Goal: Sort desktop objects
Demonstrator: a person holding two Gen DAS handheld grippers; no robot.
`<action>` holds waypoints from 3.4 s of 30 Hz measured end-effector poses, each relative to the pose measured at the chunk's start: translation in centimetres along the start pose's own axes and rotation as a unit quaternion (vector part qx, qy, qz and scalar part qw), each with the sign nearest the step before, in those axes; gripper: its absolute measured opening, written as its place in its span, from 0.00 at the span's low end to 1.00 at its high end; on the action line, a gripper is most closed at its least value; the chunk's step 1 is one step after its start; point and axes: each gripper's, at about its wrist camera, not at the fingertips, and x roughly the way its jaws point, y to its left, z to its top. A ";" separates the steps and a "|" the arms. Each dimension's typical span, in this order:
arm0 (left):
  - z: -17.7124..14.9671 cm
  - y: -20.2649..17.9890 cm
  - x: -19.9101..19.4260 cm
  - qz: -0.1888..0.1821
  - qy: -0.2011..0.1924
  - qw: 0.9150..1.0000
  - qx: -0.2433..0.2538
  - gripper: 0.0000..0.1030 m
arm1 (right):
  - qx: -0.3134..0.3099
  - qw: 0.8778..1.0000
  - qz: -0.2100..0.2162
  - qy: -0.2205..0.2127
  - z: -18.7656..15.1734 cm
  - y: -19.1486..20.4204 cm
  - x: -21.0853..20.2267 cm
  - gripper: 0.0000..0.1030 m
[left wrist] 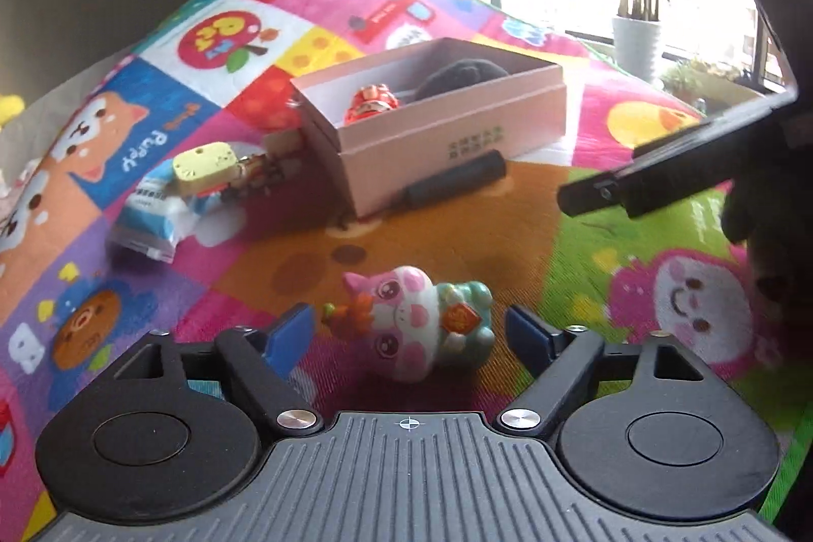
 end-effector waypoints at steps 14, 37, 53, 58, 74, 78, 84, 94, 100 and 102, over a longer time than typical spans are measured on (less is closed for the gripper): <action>-1.9 4.9 0.4 0.092 0.015 0.986 -0.136 0.97 | -0.050 0.999 -0.018 0.009 1.3 2.9 0.6 1.00; -1.8 2.7 0.0 0.088 -0.011 0.993 -0.076 1.00 | -0.043 0.999 -0.019 0.027 1.9 4.7 1.6 0.73; -1.5 1.6 0.2 0.091 0.012 0.994 -0.056 1.00 | -0.016 1.000 -0.012 0.013 -1.8 0.3 -2.0 0.89; -0.8 0.7 0.7 0.053 0.015 0.997 -0.059 1.00 | 0.021 1.000 -0.007 0.005 -1.7 -0.8 -2.1 0.95; 0.9 0.6 3.0 0.034 0.001 0.998 -0.062 0.76 | 0.014 1.000 -0.011 0.009 -1.7 -0.4 -2.0 0.96; 0.6 0.0 2.5 0.031 -0.002 0.998 -0.054 0.75 | -0.014 0.999 -0.024 0.025 -1.4 0.4 -1.5 0.97; -0.1 -0.4 1.2 0.018 -0.017 0.999 -0.046 0.77 | -0.085 0.995 -0.060 0.007 0.6 1.6 -0.2 0.97; -0.2 0.0 1.1 0.007 -0.024 0.998 -0.056 0.88 | -0.085 0.995 -0.026 0.041 1.6 2.0 2.9 0.91; -0.2 0.0 1.4 0.006 -0.016 0.998 -0.057 0.81 | -0.096 0.995 -0.012 0.033 1.3 2.1 2.1 0.73; -0.2 0.0 1.5 0.006 -0.012 0.998 -0.059 0.77 | -0.095 0.995 -0.012 0.033 1.3 1.9 1.9 0.73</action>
